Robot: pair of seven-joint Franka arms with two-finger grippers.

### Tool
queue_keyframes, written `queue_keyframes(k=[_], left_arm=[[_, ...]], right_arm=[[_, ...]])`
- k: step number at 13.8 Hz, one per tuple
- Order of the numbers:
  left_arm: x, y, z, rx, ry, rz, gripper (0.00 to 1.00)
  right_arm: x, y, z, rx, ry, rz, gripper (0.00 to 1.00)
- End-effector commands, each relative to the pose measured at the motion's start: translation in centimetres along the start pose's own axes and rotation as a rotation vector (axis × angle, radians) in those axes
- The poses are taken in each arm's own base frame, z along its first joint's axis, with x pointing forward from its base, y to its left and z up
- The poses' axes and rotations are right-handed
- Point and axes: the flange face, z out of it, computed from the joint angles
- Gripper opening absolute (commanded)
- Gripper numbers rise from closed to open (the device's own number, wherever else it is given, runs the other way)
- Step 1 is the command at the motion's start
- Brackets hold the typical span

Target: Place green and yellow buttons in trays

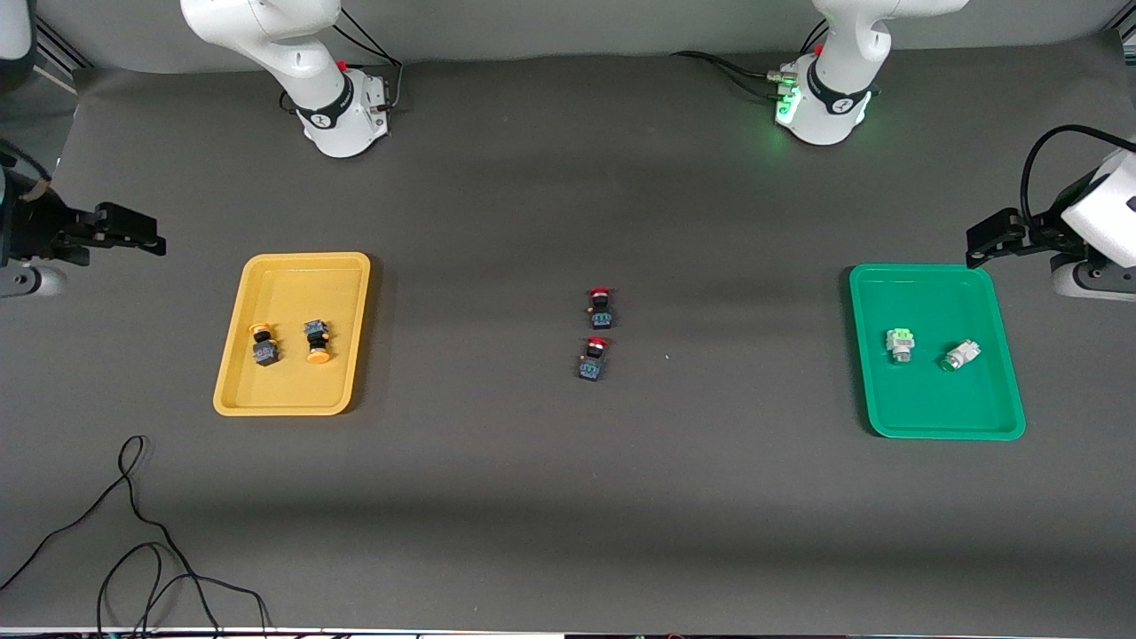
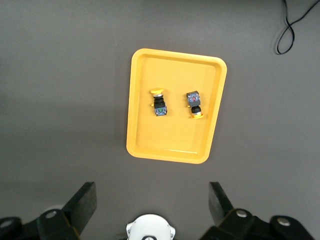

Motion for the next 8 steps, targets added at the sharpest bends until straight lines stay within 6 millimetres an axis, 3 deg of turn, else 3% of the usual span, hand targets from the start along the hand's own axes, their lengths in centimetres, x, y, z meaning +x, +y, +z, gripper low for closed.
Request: queue_keyframes(k=[1, 4, 8], left_arm=[[-0.4, 0.4, -0.1, -0.002, -0.004, -0.007, 0.99], [-0.2, 0.6, 0.0, -0.011, 0.001, -0.005, 0.99], [-0.2, 0.6, 0.0, -0.014, -0.001, -0.006, 0.99]], right_arm=[[-4.1, -1.1, 2.4, -0.052, 0.038, -0.013, 0.99], [-3.2, -2.8, 2.5, -0.089, 0.077, -0.052, 0.99], [-2.0, -3.1, 2.0, -0.101, 0.088, -0.057, 0.99]])
